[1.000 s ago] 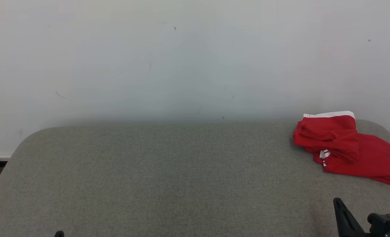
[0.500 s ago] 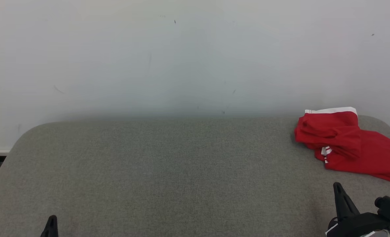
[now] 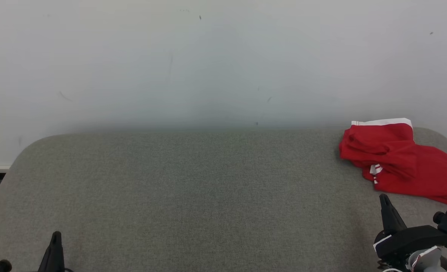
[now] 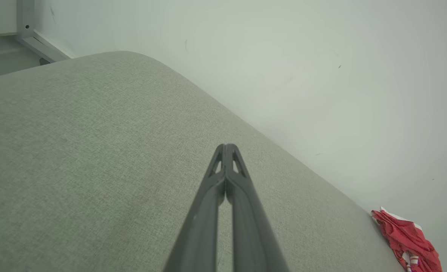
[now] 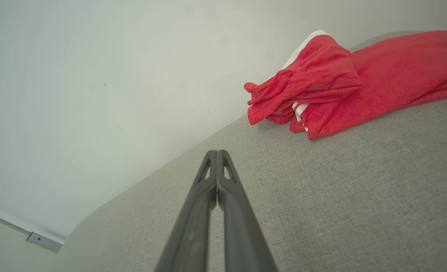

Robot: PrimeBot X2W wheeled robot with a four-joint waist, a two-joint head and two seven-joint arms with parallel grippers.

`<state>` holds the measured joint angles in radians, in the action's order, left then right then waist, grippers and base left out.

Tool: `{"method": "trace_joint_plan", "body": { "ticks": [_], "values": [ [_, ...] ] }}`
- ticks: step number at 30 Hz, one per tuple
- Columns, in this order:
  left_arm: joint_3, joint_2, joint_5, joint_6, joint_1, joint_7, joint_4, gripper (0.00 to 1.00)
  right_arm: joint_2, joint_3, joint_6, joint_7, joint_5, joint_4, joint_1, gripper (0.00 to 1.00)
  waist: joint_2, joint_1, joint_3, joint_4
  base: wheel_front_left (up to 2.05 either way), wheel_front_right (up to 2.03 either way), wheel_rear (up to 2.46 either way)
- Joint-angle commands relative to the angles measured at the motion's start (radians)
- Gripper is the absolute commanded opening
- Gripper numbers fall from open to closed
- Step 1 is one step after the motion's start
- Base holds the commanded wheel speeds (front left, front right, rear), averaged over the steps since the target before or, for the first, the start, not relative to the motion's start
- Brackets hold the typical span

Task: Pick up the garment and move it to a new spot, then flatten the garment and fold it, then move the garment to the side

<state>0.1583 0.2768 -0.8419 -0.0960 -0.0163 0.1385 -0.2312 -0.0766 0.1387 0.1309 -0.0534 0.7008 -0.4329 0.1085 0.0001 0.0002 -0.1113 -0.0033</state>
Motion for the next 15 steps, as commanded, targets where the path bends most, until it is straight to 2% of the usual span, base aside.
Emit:
{"method": "trace_joint_plan", "body": {
  "ticks": [1,15],
  "values": [
    [-0.022,0.002,-0.034,0.010,0.042,-0.007,0.000,0.00,-0.004,0.002,0.000,0.008,0.041,0.005,0.044,0.00,-0.0001,-0.0001,0.003,0.000,0.00,0.00,0.00],
    [-0.078,-0.046,-0.184,0.057,0.114,-0.040,-0.052,0.00,0.002,0.003,0.000,0.058,0.217,-0.031,0.113,0.00,-0.0001,-0.0001,0.025,0.001,0.00,0.00,0.00]
  ]
}}
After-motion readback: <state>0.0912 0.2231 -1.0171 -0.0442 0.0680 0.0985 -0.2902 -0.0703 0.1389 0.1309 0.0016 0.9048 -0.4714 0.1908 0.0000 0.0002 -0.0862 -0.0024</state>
